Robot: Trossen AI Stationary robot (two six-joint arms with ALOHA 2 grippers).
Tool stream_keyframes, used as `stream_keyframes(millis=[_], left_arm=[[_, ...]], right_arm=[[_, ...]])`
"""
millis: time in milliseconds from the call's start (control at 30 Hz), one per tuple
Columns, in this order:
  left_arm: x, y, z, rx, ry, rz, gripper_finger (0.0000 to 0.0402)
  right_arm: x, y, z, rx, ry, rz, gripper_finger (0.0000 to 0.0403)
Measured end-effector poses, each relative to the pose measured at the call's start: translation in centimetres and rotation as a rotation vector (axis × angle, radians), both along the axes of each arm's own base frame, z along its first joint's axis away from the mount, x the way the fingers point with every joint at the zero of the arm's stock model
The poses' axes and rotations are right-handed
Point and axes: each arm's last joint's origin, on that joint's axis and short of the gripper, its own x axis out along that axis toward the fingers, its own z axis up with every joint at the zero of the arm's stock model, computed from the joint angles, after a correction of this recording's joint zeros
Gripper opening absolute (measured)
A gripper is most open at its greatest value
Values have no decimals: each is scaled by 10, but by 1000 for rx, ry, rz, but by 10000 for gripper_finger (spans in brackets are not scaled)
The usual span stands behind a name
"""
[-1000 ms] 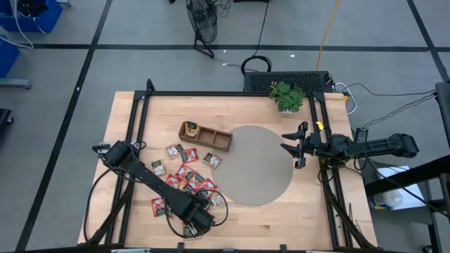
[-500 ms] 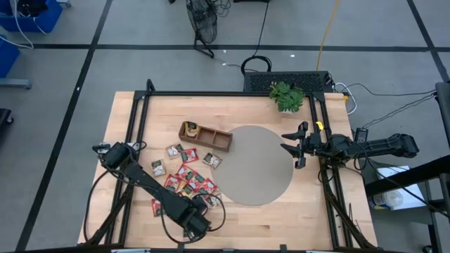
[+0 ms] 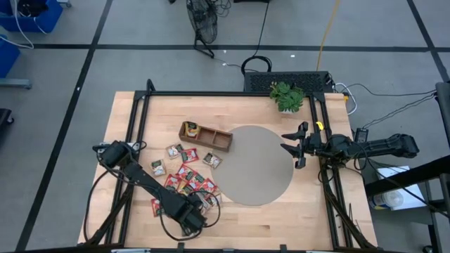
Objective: Pick & Place Tea
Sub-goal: Put the yellow tea bag into the left section of the wooden organizer
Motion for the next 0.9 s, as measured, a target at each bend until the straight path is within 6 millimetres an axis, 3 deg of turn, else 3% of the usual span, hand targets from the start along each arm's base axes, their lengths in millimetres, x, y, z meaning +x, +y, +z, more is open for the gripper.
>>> stream_keyframes(millis=[367, 533, 633, 833, 900], left_arm=[[13, 9, 7, -39, 22, -32, 88], [20, 14, 24, -4, 45, -53, 18], [23, 17, 43, 96, 48, -85, 17], [19, 31, 91, 484, 46, -183, 37], [17, 39, 105, 617, -28, -205, 31]], right_arm=[[0, 0, 0, 0, 0, 0, 155], [0, 0, 0, 0, 0, -1, 155], [0, 0, 0, 0, 0, 0, 155], [0, 0, 0, 0, 0, 0, 155], [0, 0, 0, 0, 0, 0, 155]])
